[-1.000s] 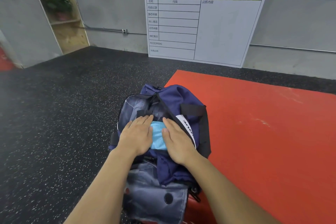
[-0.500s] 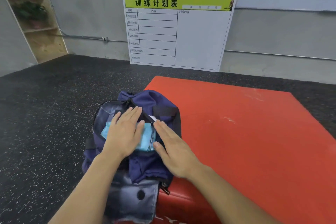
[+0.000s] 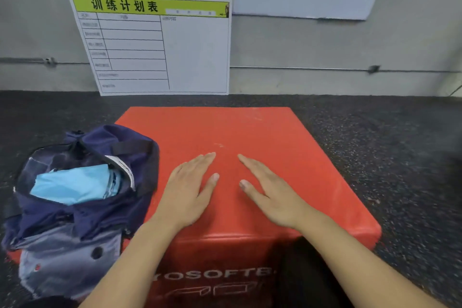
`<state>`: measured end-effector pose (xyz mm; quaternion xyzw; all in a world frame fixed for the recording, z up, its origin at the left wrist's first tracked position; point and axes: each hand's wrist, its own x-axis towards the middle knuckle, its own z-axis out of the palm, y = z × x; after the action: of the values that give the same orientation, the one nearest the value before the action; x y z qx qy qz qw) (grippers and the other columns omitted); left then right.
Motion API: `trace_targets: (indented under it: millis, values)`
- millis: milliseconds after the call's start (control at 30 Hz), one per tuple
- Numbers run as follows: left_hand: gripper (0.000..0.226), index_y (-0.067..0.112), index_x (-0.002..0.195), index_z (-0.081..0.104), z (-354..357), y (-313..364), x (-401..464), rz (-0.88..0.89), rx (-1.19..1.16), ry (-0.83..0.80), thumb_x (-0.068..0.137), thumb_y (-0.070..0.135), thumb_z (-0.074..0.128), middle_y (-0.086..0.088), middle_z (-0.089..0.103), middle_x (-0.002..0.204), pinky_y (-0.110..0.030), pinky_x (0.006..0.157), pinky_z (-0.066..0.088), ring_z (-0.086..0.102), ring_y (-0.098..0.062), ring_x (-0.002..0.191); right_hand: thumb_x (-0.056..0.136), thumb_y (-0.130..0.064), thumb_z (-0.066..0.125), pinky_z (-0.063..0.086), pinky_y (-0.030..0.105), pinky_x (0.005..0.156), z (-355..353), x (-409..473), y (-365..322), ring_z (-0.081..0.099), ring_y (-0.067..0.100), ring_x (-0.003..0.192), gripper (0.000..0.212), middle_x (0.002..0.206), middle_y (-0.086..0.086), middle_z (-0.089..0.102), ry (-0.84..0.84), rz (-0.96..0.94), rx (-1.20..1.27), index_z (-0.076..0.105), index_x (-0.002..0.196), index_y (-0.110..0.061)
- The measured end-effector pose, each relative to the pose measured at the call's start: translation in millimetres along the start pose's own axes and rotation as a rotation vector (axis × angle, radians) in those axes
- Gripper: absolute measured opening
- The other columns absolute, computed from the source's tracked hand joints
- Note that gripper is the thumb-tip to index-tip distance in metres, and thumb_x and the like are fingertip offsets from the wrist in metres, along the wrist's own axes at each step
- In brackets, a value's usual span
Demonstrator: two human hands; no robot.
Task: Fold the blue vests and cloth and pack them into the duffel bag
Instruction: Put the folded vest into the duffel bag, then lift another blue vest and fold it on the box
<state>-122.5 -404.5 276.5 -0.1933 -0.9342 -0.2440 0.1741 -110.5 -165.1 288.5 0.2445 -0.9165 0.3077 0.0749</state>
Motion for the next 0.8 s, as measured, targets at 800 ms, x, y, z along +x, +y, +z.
trace_targets:
  millis: [800]
  values:
    - [0.062,0.031,0.156,0.033,206.8,278.4,-80.8,0.379,-0.134,-0.556,0.099,0.056,0.029,0.010,0.043,0.155,-0.035,0.117,0.026,0.035,-0.011,0.144,0.105,-0.043,0.049,0.028,0.010,0.110,3.7,-411.2,172.5,0.039,0.002,0.141,0.052,0.154,-0.015,0.042,0.185,0.723,0.027,0.038,0.154,-0.031]
